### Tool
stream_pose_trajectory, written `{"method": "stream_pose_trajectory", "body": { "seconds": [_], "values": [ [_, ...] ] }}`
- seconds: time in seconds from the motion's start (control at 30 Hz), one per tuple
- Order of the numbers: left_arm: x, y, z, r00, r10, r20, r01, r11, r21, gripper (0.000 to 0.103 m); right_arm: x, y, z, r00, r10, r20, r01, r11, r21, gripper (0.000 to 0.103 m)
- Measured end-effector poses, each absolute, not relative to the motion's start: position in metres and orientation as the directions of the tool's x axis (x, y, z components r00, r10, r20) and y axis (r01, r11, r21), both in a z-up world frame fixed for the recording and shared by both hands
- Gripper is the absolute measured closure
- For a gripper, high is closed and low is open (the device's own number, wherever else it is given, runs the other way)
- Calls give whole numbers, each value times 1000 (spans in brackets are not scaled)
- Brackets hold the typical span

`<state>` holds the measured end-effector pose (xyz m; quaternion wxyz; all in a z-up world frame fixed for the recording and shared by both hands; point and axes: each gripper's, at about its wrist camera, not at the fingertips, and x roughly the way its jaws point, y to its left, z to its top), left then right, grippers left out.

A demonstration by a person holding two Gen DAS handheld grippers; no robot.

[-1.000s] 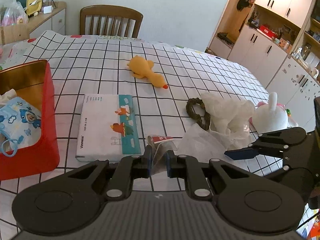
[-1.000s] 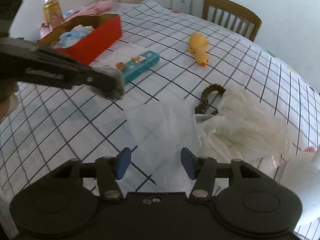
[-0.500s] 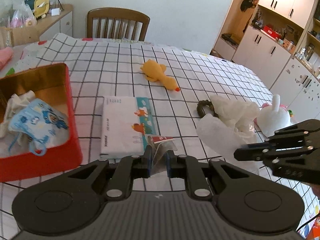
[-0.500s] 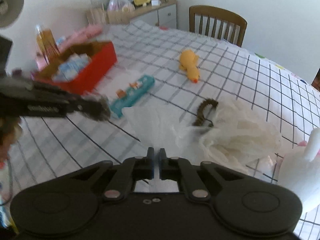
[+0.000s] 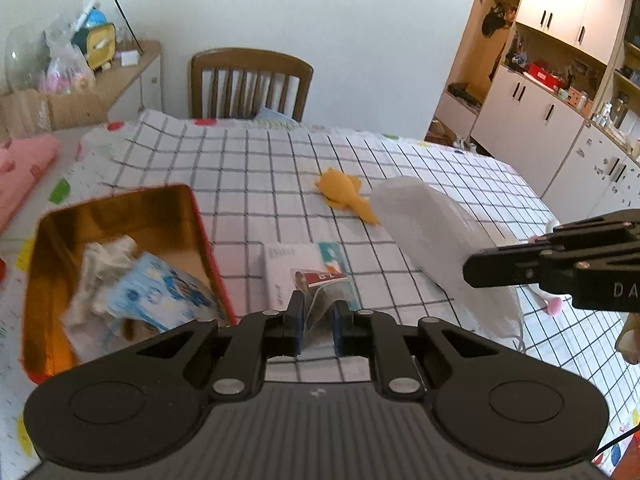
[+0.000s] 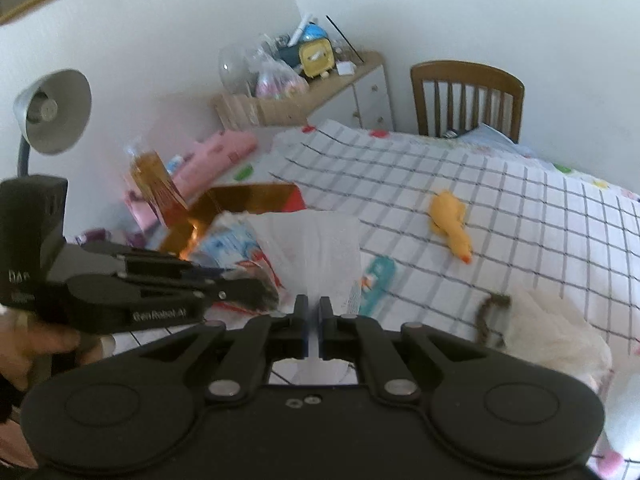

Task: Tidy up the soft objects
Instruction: 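Carry the tea-bag packet and white tissue over the red tin box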

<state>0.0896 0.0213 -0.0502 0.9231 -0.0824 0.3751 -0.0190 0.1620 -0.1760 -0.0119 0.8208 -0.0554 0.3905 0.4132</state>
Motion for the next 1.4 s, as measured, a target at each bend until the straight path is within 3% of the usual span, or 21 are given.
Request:
{"method": "stream_pose_trajectory", "body": {
  "seconds": [0.57,1.0,1.4],
  "values": [
    [84,120,-14,761,18,-649,-118,987,-112,89,187,-64,25,341,724,-600,-760,588,278,100],
    [100,175,-28,742,44,-669,-143,985,-93,89,221,3,6,387,716,-580,-734,620,275,100],
    [119,183,-74,671,-7,-741,-100,990,-100,89,223,24,-61,338,608,-718,-686,682,254,99]
  ]
}}
